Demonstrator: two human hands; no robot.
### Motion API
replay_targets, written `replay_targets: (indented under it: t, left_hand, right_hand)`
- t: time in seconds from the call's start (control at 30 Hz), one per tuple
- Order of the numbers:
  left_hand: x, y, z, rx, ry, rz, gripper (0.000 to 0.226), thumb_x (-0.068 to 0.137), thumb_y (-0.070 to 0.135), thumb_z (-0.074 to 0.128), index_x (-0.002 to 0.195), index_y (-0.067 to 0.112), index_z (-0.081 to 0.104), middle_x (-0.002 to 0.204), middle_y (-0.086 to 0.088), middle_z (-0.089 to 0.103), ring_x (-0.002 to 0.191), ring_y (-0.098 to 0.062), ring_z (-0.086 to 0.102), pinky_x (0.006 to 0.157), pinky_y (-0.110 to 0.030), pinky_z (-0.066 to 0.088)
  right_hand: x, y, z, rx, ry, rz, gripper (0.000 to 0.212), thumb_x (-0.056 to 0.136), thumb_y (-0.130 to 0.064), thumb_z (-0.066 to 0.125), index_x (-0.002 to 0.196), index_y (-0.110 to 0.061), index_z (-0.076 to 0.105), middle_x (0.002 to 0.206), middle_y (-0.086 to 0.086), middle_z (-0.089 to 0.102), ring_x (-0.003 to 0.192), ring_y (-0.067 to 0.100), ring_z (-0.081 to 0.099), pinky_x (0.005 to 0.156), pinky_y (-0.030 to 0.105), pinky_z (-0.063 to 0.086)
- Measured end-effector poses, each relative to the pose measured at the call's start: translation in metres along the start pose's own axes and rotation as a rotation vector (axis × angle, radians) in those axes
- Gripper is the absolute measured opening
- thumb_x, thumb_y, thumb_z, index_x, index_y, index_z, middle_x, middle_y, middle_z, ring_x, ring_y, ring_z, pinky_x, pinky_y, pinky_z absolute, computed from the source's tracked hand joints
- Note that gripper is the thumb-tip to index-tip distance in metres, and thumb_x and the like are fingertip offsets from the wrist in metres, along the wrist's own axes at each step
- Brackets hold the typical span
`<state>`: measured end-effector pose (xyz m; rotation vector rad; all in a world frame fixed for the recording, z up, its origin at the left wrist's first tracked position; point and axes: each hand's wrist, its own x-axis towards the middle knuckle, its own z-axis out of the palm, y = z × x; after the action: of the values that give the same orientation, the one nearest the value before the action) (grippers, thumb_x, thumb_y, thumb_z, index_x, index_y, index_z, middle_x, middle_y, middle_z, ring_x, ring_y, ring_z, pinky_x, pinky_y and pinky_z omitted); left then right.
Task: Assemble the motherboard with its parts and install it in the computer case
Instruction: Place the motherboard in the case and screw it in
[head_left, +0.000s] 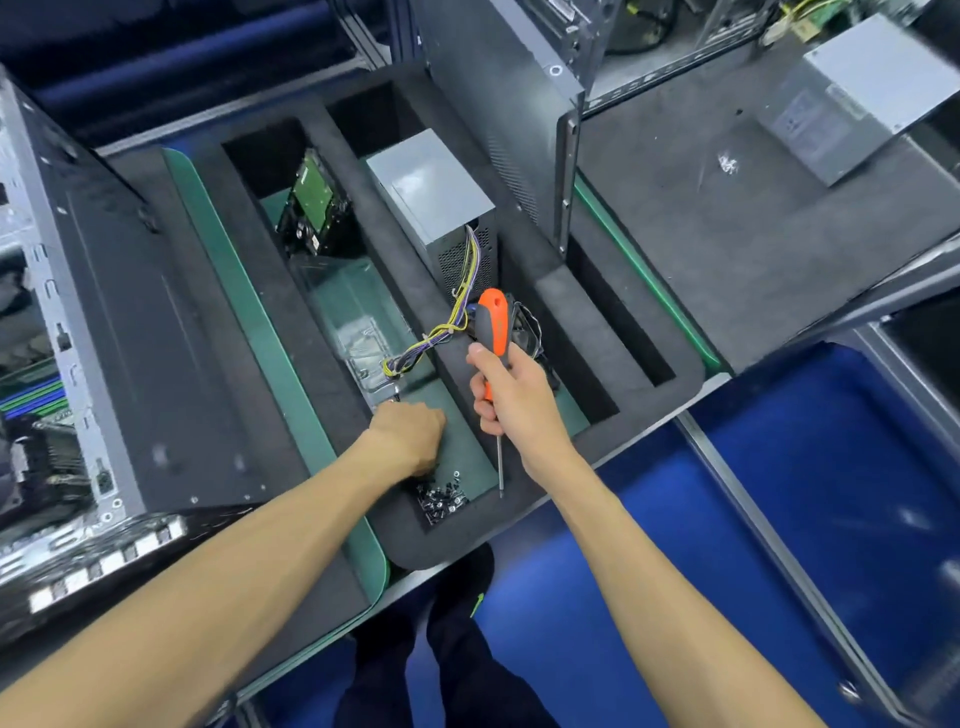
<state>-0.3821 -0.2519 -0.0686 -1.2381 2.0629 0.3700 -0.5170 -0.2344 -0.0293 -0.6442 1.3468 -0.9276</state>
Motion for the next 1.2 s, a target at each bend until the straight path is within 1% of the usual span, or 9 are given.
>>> replay_targets:
  t: [0.13, 0.3, 0.53, 0.73, 0.83, 0.9, 0.97, 1.1, 1.2]
  left_hand:
    - [-0.001, -0.004, -0.002, -0.017, 0.079, 0.006, 0.029, 0.093, 0.021, 0.058, 0.121, 0.011, 0.057, 0.121, -0.011, 0.065, 0.109, -0.031, 0.066, 0.071, -0.03, 0.038]
    - [-0.004, 0.006, 0.005, -0.003, 0.032, 0.093, 0.033, 0.093, 0.023, 0.062, 0.122, 0.009, 0.055, 0.12, -0.012, 0.063, 0.108, -0.033, 0.065, 0.073, -0.033, 0.04]
    - [-0.005, 0.018, 0.004, 0.047, 0.027, 0.146, 0.028, 0.094, 0.012, 0.057, 0.122, 0.009, 0.055, 0.121, -0.011, 0.064, 0.108, -0.031, 0.066, 0.075, -0.035, 0.045]
    - [-0.015, 0.019, 0.008, 0.012, 0.088, 0.181, 0.018, 0.091, 0.012, 0.056, 0.109, 0.011, 0.061, 0.111, -0.008, 0.069, 0.101, -0.03, 0.068, 0.069, -0.031, 0.041]
    - [-0.023, 0.009, -0.004, -0.206, 0.159, 0.122, 0.011, 0.085, 0.016, 0.063, 0.09, 0.013, 0.054, 0.096, -0.012, 0.066, 0.093, -0.035, 0.067, 0.066, -0.032, 0.041]
    - [-0.032, 0.0, -0.015, -0.47, 0.213, 0.059, 0.017, 0.077, 0.012, 0.065, 0.079, 0.011, 0.048, 0.078, -0.009, 0.057, 0.085, -0.037, 0.065, 0.062, -0.033, 0.044]
    - [-0.046, -0.01, -0.029, -0.729, 0.295, 0.005, 0.011, 0.074, 0.008, 0.064, 0.074, 0.01, 0.053, 0.072, -0.006, 0.058, 0.077, -0.032, 0.063, 0.063, -0.036, 0.051]
    - [-0.088, -0.029, -0.062, -1.1, 0.514, -0.015, 0.013, 0.077, 0.006, 0.067, 0.075, 0.019, 0.066, 0.066, 0.005, 0.065, 0.063, -0.011, 0.06, 0.064, -0.026, 0.05]
    - [-0.129, -0.05, -0.086, -1.498, 0.559, 0.075, 0.004, 0.082, 0.004, 0.077, 0.084, 0.008, 0.076, 0.067, -0.003, 0.073, 0.058, -0.009, 0.067, 0.062, -0.02, 0.055]
  right_hand:
    - [0.0, -0.001, -0.001, 0.013, 0.005, 0.006, 0.016, 0.102, -0.032, 0.058, 0.103, -0.016, 0.054, 0.058, -0.009, 0.046, 0.048, 0.01, 0.031, 0.041, 0.021, 0.021]
    - [-0.001, -0.004, 0.002, 0.012, -0.002, -0.007, 0.016, 0.102, -0.031, 0.058, 0.102, -0.015, 0.054, 0.058, -0.008, 0.046, 0.047, 0.01, 0.032, 0.041, 0.021, 0.022]
    - [-0.005, -0.004, 0.002, 0.001, 0.008, -0.014, 0.013, 0.101, -0.033, 0.058, 0.1, -0.02, 0.059, 0.06, -0.007, 0.045, 0.05, 0.011, 0.031, 0.043, 0.023, 0.022]
    - [-0.011, -0.007, 0.007, 0.041, 0.021, -0.004, 0.014, 0.1, -0.033, 0.058, 0.099, -0.019, 0.059, 0.062, -0.006, 0.046, 0.05, 0.011, 0.031, 0.042, 0.023, 0.021]
    - [-0.015, -0.016, 0.011, 0.157, 0.037, 0.008, 0.018, 0.103, -0.03, 0.056, 0.096, -0.014, 0.058, 0.061, -0.005, 0.047, 0.047, 0.01, 0.032, 0.04, 0.02, 0.022]
    - [-0.019, -0.027, 0.014, 0.345, 0.014, 0.024, 0.02, 0.105, -0.029, 0.053, 0.093, -0.014, 0.056, 0.06, -0.004, 0.045, 0.045, 0.009, 0.03, 0.038, 0.019, 0.021]
    - [-0.023, -0.042, 0.019, 0.576, -0.031, 0.032, 0.023, 0.106, -0.03, 0.05, 0.088, -0.015, 0.053, 0.058, -0.004, 0.038, 0.042, 0.007, 0.026, 0.037, 0.018, 0.019]
    - [-0.035, -0.072, 0.034, 0.888, -0.089, 0.004, 0.027, 0.102, -0.033, 0.051, 0.081, -0.015, 0.05, 0.062, -0.005, 0.025, 0.045, 0.007, 0.021, 0.037, 0.019, 0.016]
    - [-0.045, -0.096, 0.052, 1.081, -0.139, 0.01, 0.028, 0.097, -0.028, 0.057, 0.072, -0.016, 0.051, 0.058, -0.007, 0.025, 0.043, 0.008, 0.019, 0.034, 0.019, 0.017]
